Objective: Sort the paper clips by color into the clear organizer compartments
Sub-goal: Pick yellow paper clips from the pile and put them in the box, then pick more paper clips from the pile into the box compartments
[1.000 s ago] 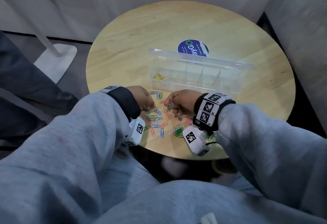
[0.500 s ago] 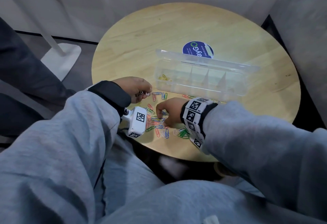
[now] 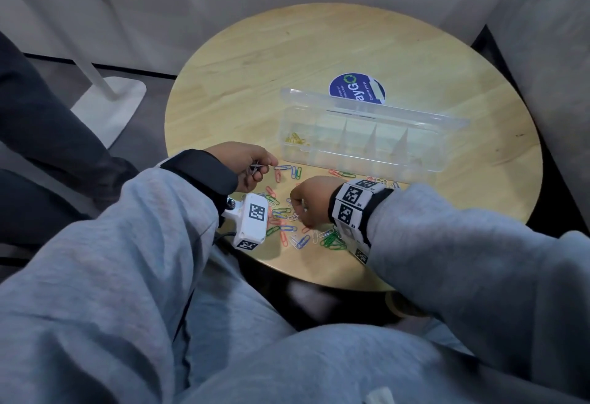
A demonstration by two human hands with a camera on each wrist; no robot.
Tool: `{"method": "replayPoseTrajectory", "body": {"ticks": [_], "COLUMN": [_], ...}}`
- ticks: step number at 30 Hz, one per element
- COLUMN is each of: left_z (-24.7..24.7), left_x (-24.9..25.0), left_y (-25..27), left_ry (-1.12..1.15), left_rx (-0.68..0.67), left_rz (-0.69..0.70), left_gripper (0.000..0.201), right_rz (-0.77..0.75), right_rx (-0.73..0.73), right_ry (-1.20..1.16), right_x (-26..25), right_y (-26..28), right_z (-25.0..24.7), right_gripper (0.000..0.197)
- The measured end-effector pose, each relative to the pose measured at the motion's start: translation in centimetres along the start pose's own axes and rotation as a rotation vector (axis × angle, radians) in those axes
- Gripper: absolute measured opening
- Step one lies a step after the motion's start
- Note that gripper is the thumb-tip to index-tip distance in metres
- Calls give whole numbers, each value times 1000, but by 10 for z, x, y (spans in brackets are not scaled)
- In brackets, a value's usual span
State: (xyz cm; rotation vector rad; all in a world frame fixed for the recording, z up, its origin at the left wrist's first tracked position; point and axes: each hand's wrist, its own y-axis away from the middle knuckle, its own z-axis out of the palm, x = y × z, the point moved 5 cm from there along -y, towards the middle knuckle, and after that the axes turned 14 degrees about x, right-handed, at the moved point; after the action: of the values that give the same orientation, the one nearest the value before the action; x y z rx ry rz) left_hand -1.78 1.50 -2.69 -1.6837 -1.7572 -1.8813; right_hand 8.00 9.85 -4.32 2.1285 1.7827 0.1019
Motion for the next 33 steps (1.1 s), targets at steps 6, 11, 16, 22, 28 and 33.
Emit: {"method": "replayPoseTrajectory", "body": {"ticks": [6,11,16,22,28,33], "left_z": [1,4,15,27,20,24], "left_x": [-1,-1,4,24,40,46], "left_y": [-1,-1,4,16,15,11], "left_ry": [17,45,72,236,352,398], "left_rx": [16,1,-47,-146,-94,-91], "left_rz": [-1,-27,-24,-1,38,48], "left_gripper": [27,23,22,28,32,32], "right_rz": [116,415,757,730,621,665], "right_rx": [39,96,33,104,75,294], "right_ry": [-54,-538,-1250,-1521,-1505,-1590], "right_x": [18,50,69,69,59,61], "right_y": [8,14,22,29,28,23], "right_z": [-4,-11,-3,-14,-38,-63], "right_gripper": [11,15,16,25,23,23]}}
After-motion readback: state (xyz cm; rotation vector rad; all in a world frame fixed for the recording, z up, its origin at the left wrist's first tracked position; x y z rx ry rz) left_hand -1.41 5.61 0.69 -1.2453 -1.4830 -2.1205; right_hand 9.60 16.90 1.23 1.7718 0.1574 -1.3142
